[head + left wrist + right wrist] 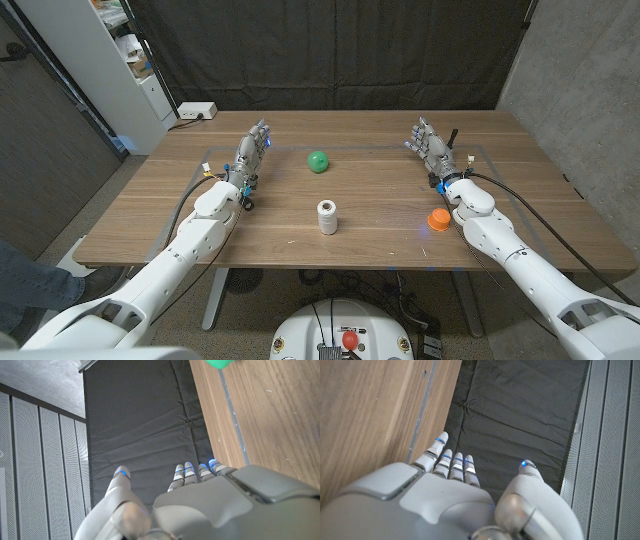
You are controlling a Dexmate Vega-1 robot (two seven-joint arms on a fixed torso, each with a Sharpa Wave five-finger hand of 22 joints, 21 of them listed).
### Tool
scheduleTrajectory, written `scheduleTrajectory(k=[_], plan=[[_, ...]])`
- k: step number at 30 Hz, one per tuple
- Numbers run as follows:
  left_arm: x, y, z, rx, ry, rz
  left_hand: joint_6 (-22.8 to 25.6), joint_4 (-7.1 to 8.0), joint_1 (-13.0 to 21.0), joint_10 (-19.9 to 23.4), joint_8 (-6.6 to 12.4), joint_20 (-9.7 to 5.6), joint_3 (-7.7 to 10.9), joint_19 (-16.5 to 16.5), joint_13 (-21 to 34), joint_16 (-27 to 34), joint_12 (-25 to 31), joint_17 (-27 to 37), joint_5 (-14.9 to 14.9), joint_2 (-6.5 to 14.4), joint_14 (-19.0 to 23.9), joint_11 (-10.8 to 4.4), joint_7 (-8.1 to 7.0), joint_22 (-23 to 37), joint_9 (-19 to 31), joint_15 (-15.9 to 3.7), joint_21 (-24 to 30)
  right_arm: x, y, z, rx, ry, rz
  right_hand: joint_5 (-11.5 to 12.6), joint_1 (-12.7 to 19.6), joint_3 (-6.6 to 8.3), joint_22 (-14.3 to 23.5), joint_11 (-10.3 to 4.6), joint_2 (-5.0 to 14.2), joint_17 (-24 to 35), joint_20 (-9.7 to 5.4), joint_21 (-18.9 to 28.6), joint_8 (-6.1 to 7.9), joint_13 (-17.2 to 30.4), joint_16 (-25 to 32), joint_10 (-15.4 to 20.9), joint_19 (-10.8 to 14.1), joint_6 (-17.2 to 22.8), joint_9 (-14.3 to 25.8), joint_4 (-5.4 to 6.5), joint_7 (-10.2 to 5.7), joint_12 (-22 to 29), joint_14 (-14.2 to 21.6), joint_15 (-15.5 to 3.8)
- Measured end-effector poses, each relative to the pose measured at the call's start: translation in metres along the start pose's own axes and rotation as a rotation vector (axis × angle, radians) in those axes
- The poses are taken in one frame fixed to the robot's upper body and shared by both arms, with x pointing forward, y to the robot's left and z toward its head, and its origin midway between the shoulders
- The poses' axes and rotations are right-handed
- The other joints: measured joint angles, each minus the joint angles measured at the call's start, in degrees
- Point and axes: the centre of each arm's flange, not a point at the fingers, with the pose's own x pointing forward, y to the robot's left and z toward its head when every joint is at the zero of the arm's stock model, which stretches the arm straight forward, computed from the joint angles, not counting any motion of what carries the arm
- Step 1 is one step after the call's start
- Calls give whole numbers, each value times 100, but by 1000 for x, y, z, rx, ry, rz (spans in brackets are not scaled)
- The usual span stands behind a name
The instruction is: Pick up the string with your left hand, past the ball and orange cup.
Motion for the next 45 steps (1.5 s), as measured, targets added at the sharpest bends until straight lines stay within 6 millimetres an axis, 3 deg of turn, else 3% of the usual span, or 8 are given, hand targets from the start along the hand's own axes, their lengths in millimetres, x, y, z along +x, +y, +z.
scheduleTrajectory(k=[3,7,9,45], plan=[[0,-7,-4,40,24,-51,0,0,0,0,0,0,0,0,0,0,0,0,0,0,0,0,0,0,0,0,0,2,-5,6,80,-43,-64,0,0,0,0,-1,0,-6,-1,0,0,0,0,1,1,0,0,0,0,0,0,0],[2,-2,-1,9,5,-21,0,0,0,0,0,0,0,0,0,23,0,0,0,0,0,0,-1,0,0,0,0,3,2,1,24,-15,-13,0,0,0,0,-19,0,-16,-20,0,0,0,0,20,20,0,0,0,0,0,0,0],[2,-6,-3,42,18,-46,0,0,22,16,0,0,0,0,0,23,0,0,0,23,3,15,-1,0,0,3,15,3,-5,5,84,-48,-68,0,0,0,0,-19,0,-16,-20,0,0,0,0,20,20,0,0,0,0,0,0,0],[-13,-2,13,82,-1,-91,-19,-49,174,-30,0,133,49,-131,26,22,-1,-2,-1,128,-27,92,81,-2,-2,119,22,-3,-9,8,84,-54,-83,0,-1,0,26,-20,0,-69,11,-91,0,-2,0,18,50,40,-1,0,-41,0,-1,0]])
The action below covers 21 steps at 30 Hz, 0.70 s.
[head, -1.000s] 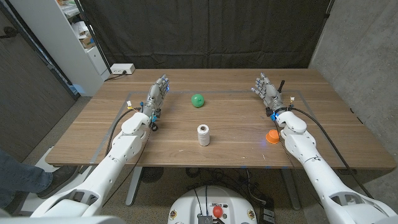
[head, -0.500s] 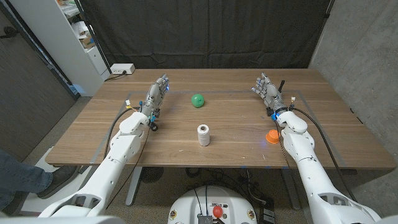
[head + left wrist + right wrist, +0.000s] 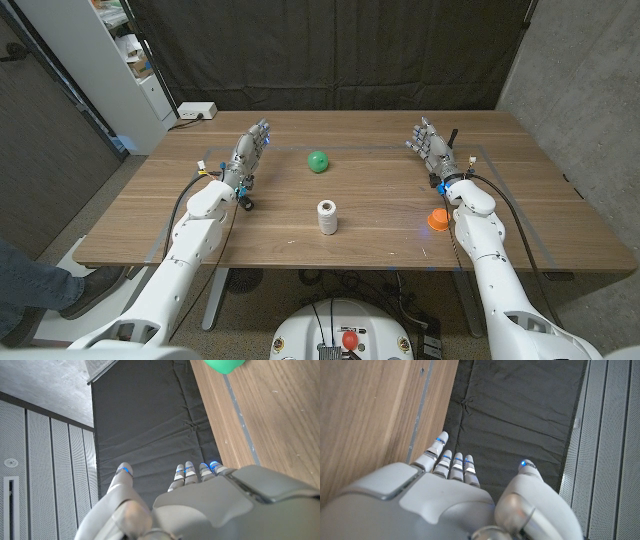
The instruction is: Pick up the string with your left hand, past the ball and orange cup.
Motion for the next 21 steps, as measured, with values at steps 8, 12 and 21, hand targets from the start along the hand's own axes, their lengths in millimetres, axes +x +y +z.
scheduleTrajectory(k=[8,12,21], plan=[[-4,-1,1,3,-14,-6,0,-15,45,0,0,0,15,0,0,0,0,0,0,0,20,0,0,0,0,19,0,-1,0,0,-5,2,-5,45,0,-16,0,-20,0,-24,0,0,0,0,0,20,0,0,0,-16,0,0,0,0],[-6,-2,2,4,-24,-14,0,-15,48,0,0,0,15,0,0,0,0,0,0,2,20,-1,0,-1,0,19,0,-2,0,1,-6,1,-6,45,0,-17,0,-20,0,-27,0,0,0,0,0,20,0,0,0,-16,0,0,0,0],[-7,-6,6,-1,-40,-38,0,-15,90,32,0,0,15,1,-1,0,0,0,0,0,48,32,-1,-1,0,47,0,-3,-1,1,18,-5,-17,44,0,-17,-1,-20,0,-26,22,-60,0,0,0,20,22,-1,-1,-16,0,0,0,0]])
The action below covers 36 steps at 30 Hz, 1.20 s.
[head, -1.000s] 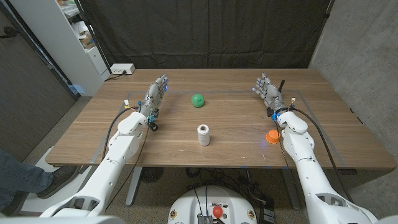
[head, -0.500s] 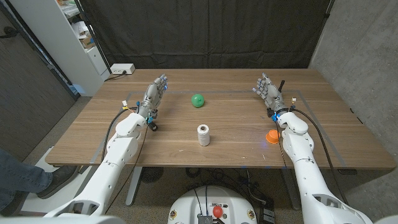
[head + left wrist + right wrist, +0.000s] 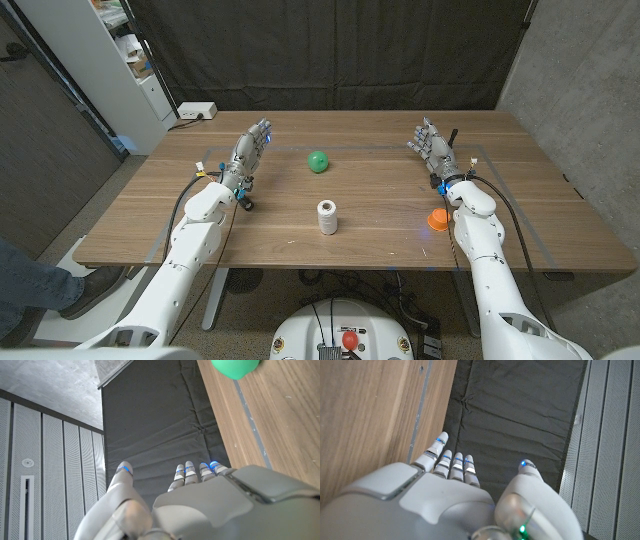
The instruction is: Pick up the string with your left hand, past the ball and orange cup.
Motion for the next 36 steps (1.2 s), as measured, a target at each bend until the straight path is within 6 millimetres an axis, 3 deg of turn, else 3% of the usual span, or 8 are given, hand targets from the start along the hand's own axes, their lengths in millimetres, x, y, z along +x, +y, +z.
scheduleTrajectory(k=[36], plan=[[-18,-21,15,26,-79,-73,31,-15,75,22,0,74,15,-31,-1,0,0,-1,-67,31,34,21,30,-1,0,34,0,-2,-5,7,24,-17,-1,0,38,0,-1,30,38,-46,-22,-85,0,-1,0,31,39,20,-1,0,-20,0,0,0]])
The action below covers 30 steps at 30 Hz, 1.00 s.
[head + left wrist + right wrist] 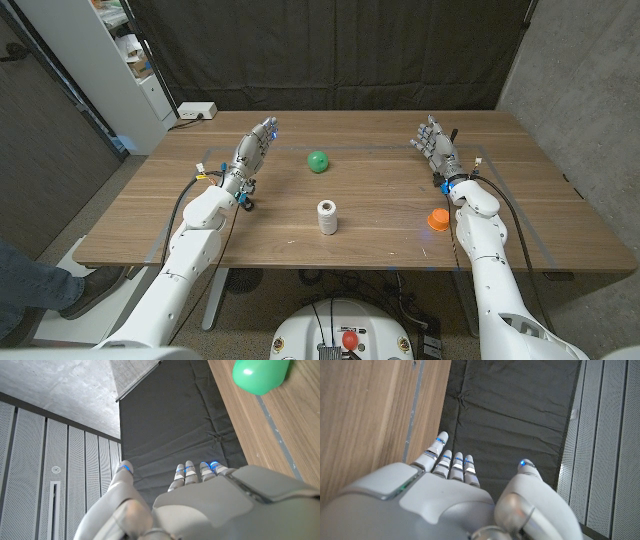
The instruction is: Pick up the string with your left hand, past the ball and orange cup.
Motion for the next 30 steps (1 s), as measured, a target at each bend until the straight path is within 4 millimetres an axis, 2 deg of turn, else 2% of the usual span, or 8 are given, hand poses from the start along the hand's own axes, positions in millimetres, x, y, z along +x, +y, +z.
scheduleTrajectory(k=[26,30], plan=[[-11,-12,4,25,-37,-50,0,0,22,-1,0,-1,0,0,-1,0,0,0,0,23,30,-1,0,0,0,30,0,-6,-8,1,11,-10,-22,0,0,-24,0,-2,0,-6,21,-44,0,0,0,1,20,0,0,-24,0,0,0,0],[-13,-13,5,29,-41,-54,31,0,45,-1,0,42,0,17,-1,0,0,0,0,-1,30,-1,31,0,0,30,0,-7,-8,2,11,-13,-24,0,0,-24,0,-2,0,-6,21,-44,0,0,0,1,20,0,0,-24,0,0,0,0]])
